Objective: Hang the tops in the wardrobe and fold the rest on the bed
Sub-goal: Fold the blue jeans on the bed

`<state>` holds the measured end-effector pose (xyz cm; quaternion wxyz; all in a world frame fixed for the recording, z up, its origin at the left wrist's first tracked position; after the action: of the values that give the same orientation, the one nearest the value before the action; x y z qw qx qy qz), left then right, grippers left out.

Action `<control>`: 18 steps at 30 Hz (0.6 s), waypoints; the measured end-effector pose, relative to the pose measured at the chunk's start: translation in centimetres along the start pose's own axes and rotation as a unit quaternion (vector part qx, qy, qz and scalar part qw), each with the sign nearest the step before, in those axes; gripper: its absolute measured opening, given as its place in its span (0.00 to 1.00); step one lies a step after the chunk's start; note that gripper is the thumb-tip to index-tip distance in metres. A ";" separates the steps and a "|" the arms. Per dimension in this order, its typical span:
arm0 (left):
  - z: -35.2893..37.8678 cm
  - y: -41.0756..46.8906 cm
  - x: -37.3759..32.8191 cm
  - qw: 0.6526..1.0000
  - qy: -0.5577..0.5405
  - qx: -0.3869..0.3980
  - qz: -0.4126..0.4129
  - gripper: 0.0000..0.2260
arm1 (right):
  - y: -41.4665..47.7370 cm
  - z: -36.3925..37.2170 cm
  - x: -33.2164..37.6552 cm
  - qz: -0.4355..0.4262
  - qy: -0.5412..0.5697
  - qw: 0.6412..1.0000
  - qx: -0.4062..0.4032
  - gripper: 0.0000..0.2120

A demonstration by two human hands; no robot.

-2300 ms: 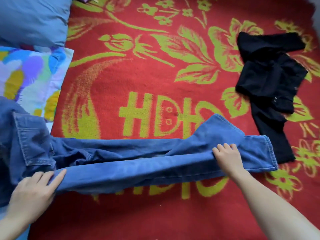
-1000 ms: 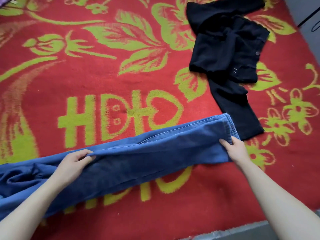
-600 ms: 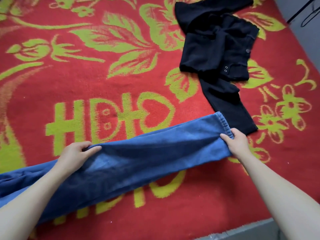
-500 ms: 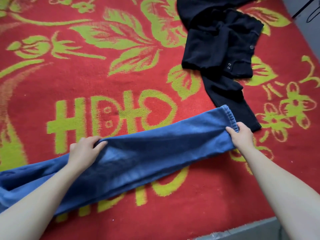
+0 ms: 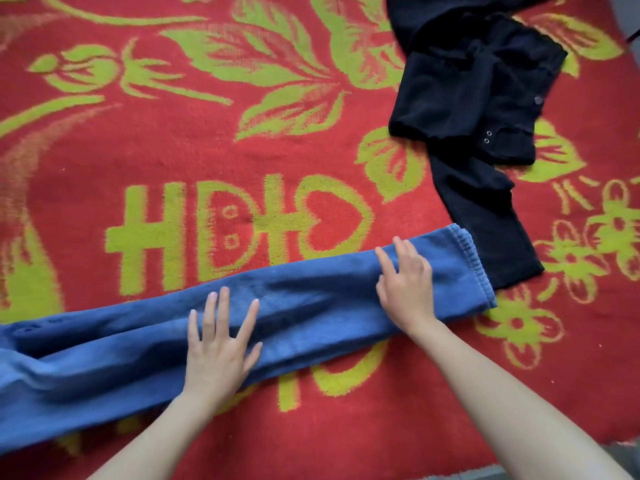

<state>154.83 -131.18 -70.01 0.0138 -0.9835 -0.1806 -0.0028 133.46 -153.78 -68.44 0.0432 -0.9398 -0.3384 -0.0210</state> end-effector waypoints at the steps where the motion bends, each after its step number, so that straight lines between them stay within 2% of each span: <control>1: 0.2 -0.6 -0.4 1.000 -0.003 0.014 0.005 0.30 | -0.1 0.5 1.2 -0.053 0.003 0.997 0.047 0.23; 3: 0.8 -2.2 0.0 0.999 -0.006 0.040 0.010 0.31 | -0.2 1.3 2.4 -0.081 -0.027 0.983 0.163 0.25; 5: 1.3 -3.8 1.4 0.996 -0.012 0.089 -0.002 0.30 | -0.1 2.1 2.3 -0.077 -0.075 0.967 0.229 0.28; 6: 1.4 -4.4 2.2 0.994 -0.010 0.108 -0.011 0.27 | 0.0 2.3 2.0 -0.077 -0.083 0.961 0.251 0.29; 8: 1.0 -4.9 3.4 0.990 -0.003 0.137 -0.023 0.14 | 0.3 2.0 2.1 -0.064 -0.102 0.954 0.274 0.30; 10: 0.5 -4.6 4.0 0.992 -0.012 0.123 0.001 0.10 | 0.3 1.9 2.6 -0.048 -0.100 0.951 0.289 0.32; 11: 0.0 -4.6 4.0 0.994 -0.030 0.096 0.032 0.09 | 0.2 1.7 3.1 -0.038 -0.092 0.957 0.274 0.33; 13: -0.7 -4.8 3.6 0.990 -0.069 0.032 0.120 0.14 | -0.4 1.5 4.1 -0.042 -0.082 0.983 0.156 0.32; 15: -1.1 -6.1 3.2 0.983 -0.082 0.031 0.161 0.16 | -2.0 1.4 5.4 -0.109 -0.030 0.993 0.031 0.27; 16: -0.8 -7.0 3.3 0.986 -0.071 0.036 0.146 0.14 | -3.1 1.5 6.4 -0.164 0.003 0.986 0.007 0.25; 17: -0.3 -7.9 3.6 0.991 -0.054 0.068 0.101 0.16 | -4.6 2.1 7.4 -0.225 0.027 0.974 -0.005 0.24; 18: 0.2 -8.6 4.0 0.991 -0.035 0.114 0.056 0.26 | -6.2 2.9 8.3 -0.282 0.033 0.959 -0.001 0.24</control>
<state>155.49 -121.68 -69.99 0.1201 -0.9834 -0.1251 0.0526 135.90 -143.51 -70.31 0.0456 -0.8052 -0.5878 -0.0637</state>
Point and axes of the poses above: each hand's wrist, its own y-axis towards the middle knuckle, its own z-axis out of the palm, x = y × z, the point moved 1 cm from there along y, towards the middle knuckle, and after that the axes turned 5 degrees about -z, right-handed, at the moved point
